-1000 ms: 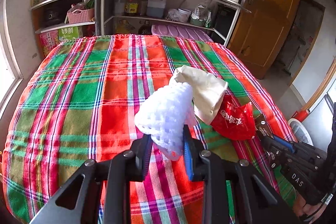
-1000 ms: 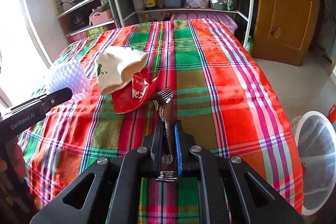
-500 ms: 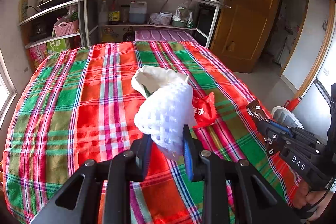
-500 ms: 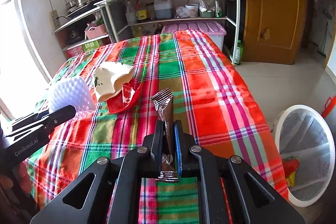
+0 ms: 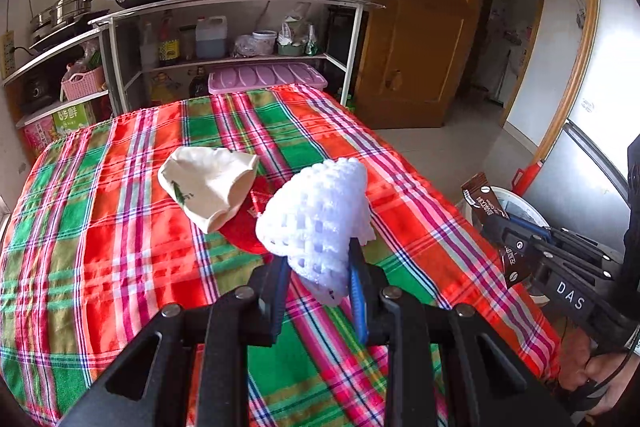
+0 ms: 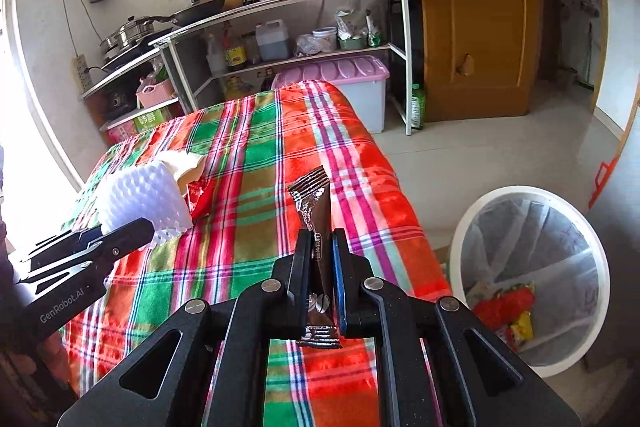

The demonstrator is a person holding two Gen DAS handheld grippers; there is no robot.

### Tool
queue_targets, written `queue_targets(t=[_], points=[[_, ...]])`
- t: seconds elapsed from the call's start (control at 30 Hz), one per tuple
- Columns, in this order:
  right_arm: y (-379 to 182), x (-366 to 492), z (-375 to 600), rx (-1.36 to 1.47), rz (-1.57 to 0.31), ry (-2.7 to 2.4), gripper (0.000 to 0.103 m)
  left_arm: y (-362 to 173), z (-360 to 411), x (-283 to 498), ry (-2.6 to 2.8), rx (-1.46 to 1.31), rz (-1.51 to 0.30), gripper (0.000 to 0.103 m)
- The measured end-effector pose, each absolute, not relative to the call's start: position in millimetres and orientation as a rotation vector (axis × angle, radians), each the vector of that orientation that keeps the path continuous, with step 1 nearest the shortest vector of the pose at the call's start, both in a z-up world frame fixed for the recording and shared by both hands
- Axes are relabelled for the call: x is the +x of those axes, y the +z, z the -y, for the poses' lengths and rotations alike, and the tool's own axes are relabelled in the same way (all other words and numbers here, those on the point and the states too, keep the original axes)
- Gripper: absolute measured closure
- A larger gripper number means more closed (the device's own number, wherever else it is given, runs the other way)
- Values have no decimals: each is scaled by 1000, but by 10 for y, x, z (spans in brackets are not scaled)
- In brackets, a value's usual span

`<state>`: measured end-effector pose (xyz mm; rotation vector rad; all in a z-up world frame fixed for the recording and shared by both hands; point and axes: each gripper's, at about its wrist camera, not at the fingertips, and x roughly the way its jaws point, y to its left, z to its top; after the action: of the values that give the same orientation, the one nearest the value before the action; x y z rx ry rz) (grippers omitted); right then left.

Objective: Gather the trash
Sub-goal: 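Carry the foam net and brown wrapper with both tools over the white bin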

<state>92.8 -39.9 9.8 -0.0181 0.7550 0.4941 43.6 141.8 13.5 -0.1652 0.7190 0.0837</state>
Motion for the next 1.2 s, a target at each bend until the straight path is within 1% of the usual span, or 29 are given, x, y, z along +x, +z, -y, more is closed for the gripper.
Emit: queue_targets(t=[0.57,1.0,1.2], points=[[212,954,1374,46,-716,299,93,258,-365,826,-90,-35,-707,75],[166,1024,2122,91,-726,158,93,200,449,1131,-215,25,-745,75],[53,1095,2368,108,-759,115,93,60,711,1343,-266,28,-802,74]])
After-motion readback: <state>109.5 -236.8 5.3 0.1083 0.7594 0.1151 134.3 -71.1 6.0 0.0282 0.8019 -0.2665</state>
